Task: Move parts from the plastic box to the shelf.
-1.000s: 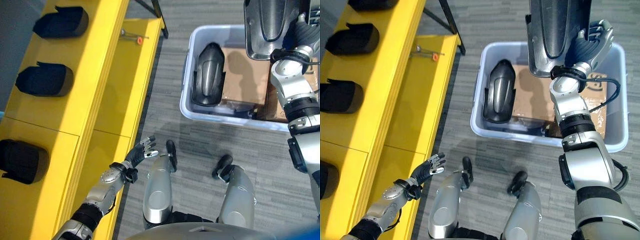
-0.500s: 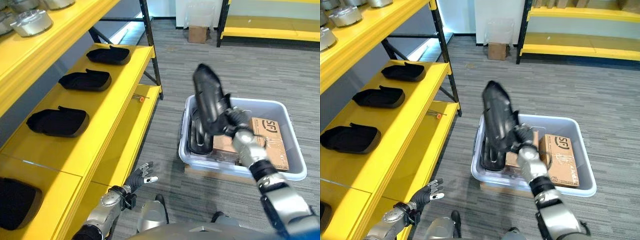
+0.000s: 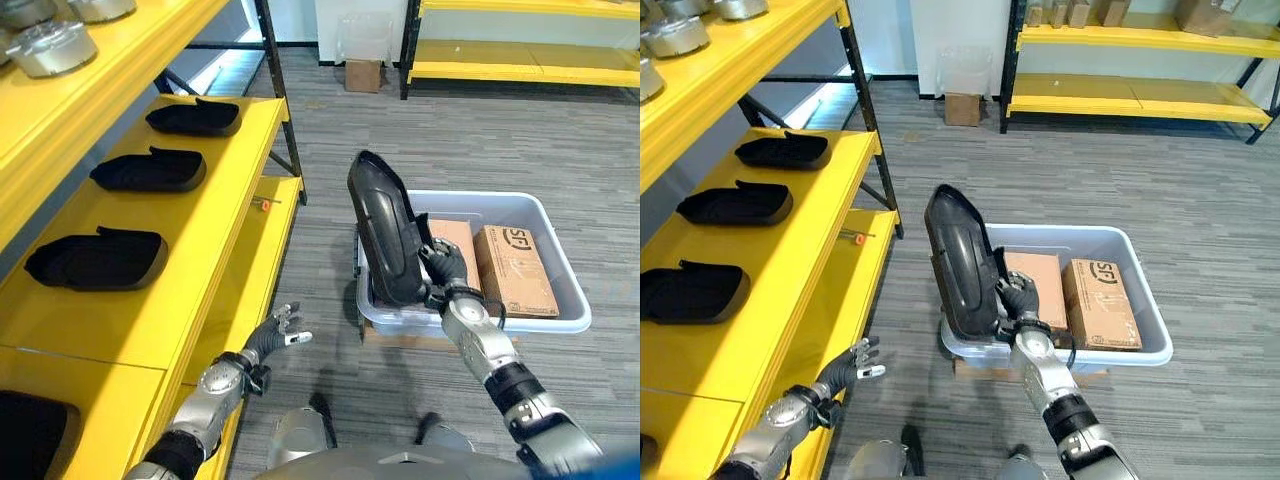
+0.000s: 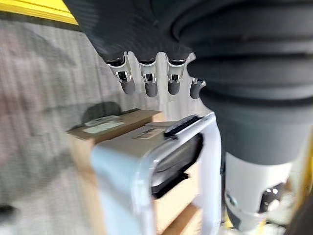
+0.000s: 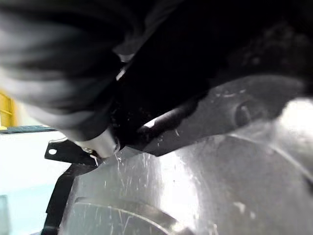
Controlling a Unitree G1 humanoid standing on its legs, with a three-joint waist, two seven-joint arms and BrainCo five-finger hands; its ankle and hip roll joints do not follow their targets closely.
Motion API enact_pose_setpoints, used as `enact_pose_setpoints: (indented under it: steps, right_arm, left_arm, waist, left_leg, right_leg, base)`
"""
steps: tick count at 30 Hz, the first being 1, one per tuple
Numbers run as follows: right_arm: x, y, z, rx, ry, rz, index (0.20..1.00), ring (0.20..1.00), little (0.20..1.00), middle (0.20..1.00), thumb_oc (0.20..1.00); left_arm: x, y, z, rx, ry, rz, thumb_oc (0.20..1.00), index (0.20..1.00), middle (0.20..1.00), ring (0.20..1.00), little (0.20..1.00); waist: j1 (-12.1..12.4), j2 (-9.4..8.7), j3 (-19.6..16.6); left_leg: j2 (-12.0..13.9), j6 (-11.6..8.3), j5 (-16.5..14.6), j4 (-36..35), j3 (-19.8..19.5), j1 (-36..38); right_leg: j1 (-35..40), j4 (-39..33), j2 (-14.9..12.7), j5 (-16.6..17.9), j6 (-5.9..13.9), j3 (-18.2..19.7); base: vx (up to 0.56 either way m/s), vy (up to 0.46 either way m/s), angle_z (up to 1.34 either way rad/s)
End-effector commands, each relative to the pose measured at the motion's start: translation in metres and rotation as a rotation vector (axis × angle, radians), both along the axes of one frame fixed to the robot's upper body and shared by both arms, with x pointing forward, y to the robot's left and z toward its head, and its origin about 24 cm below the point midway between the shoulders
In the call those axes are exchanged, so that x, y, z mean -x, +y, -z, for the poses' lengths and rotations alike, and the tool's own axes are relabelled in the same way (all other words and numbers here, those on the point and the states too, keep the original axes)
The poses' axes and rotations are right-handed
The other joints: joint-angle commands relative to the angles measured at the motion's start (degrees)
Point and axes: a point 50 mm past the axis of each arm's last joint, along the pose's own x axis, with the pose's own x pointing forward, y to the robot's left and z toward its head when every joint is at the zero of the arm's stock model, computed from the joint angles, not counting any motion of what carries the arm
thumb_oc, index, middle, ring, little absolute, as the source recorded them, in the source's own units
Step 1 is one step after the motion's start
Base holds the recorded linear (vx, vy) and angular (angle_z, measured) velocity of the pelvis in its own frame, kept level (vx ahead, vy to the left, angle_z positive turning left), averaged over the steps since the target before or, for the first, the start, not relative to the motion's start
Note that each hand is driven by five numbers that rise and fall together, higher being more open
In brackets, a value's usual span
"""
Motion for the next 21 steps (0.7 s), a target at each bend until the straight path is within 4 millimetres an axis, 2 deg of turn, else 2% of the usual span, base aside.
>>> enact_pose_setpoints:
  steps: [1, 7, 11, 13, 15, 16, 17, 18, 19, 21]
  right_arm:
    - [-0.03, -0.011, -0.06, -0.041, -0.303, -0.021, 0.2, 0.2, 0.2, 0.2, 0.2]
    - [-0.027, -0.011, -0.059, -0.061, -0.296, -0.082, 0.2, 0.2, 0.2, 0.2, 0.2]
    - [-0.023, 0.001, -0.059, -0.087, -0.298, -0.157, 0.2, 0.2, 0.2, 0.2, 0.2]
    - [-0.02, 0.008, -0.06, -0.093, -0.302, -0.163, 0.2, 0.2, 0.2, 0.2, 0.2]
    - [-0.017, 0.013, -0.06, -0.102, -0.304, -0.142, 0.2, 0.2, 0.2, 0.2, 0.2]
    - [-0.016, 0.014, -0.06, -0.104, -0.304, -0.142, 0.2, 0.2, 0.2, 0.2, 0.2]
    - [-0.014, 0.02, -0.061, -0.082, -0.303, -0.158, 0.2, 0.2, 0.2, 0.2, 0.2]
    - [-0.014, 0.023, -0.061, -0.075, -0.3, -0.175, 0.2, 0.2, 0.2, 0.2, 0.2]
    - [-0.015, 0.026, -0.06, -0.08, -0.285, -0.183, 0.2, 0.2, 0.2, 0.2, 0.2]
    - [-0.017, 0.03, -0.059, -0.087, -0.269, -0.186, 0.2, 0.2, 0.2, 0.2, 0.2]
  left_arm:
    - [-0.007, -0.008, -0.011, 0.021, -0.034, 0.063, 1.0, 1.0, 1.0, 1.0, 1.0]
    - [0.002, -0.01, -0.005, 0.052, 0.023, 0.041, 1.0, 1.0, 1.0, 1.0, 1.0]
    - [0.011, -0.005, -0.001, 0.051, 0.048, -0.003, 1.0, 1.0, 1.0, 1.0, 1.0]
    - [0.015, -0.004, -0.001, 0.051, 0.048, 0.008, 1.0, 1.0, 1.0, 1.0, 1.0]
    - [0.017, -0.007, 0.0, 0.039, 0.043, 0.067, 1.0, 1.0, 1.0, 1.0, 1.0]
    - [0.017, -0.007, 0.0, 0.037, 0.042, 0.074, 1.0, 1.0, 1.0, 1.0, 1.0]
    - [0.017, -0.011, -0.001, 0.029, 0.023, 0.116, 1.0, 1.0, 1.0, 1.0, 1.0]
    - [0.016, -0.011, -0.003, 0.028, 0.011, 0.115, 1.0, 1.0, 1.0, 1.0, 1.0]
    - [0.015, -0.012, -0.003, 0.032, 0.002, 0.113, 1.0, 1.0, 1.0, 1.0, 1.0]
    - [0.012, -0.015, -0.006, 0.04, -0.011, 0.115, 1.0, 1.0, 1.0, 1.0, 1.0]
  waist:
    - [0.43, 0.07, 0.91]
    - [1.15, 0.22, 0.19]
    - [1.98, 0.35, 0.6]
    - [2.05, 0.63, 0.93]
    - [1.17, 0.88, 1.28]
    - [0.97, 0.9, 1.29]
    - [0.1, 0.58, 1.37]
    - [-0.03, 0.34, 1.28]
    - [-0.09, 0.09, 1.17]
    - [-0.06, -0.11, 0.77]
  left_leg:
    - [-1.49, -1.49, -0.32, -1.15, -0.17, 2.65]
    - [-0.97, -3.31, 0.88, -1.6, -2.73, 1.49]
    - [0.12, -4.33, 2.11, -1.16, -3.61, 0.34]
    - [0.63, -4.69, 2.59, -0.93, -2.37, 0.05]
    - [2.04, -5.19, 3.49, -0.68, 2.53, 0.34]
    - [2.29, -5.26, 3.6, -0.59, 3.14, 0.36]
    - [4.34, -5.07, 2.6, 2.02, 6.34, 1.16]
    - [5.38, -4.94, 1.88, 4.06, 6.91, 1.38]
    - [6.11, -5.6, 0.55, 6.33, 6.5, 2.11]
    - [7.92, -5.74, 1.05, 9.79, 6.93, 2.72]
  right_leg:
    - [3.54, -2.96, -0.29, 1.23, 2.14, -0.78]
    - [5.89, -6.23, -0.46, 1.16, 1.33, -1.55]
    - [6.59, -7.34, -1.14, 1.44, 0.98, -2.69]
    - [6.82, -7.62, -1.63, 1.69, 1.14, -4.01]
    - [7.3, -8.4, -2.21, 2.51, 1.59, -6.45]
    - [7.34, -8.49, -2.28, 2.63, 1.66, -6.81]
    - [6.8, -7.44, -3.64, 2.6, 2.0, -8.98]
    - [6.22, -6.7, -4.14, 2.39, 1.85, -9.54]
    - [6.3, -5.75, -4.61, 1.16, 2.18, -9.53]
    - [5.62, -4.64, -4.81, 0.5, 1.62, -10.4]
  base:
    - [-0.05, -0.197, 0.6]
    - [-0.05, -0.152, 0.19]
    - [-0.07, -0.13, 0.11]
    - [-0.1, -0.089, 0.28]
    - [-0.13, -0.061, 0.5]
    - [-0.23, -0.026, 1.18]
    - [-0.25, 0.018, 1.61]
    - [-0.23, 0.063, 1.58]
    - [-0.12, 0.097, 1.04]
    - [-0.1, 0.103, 0.43]
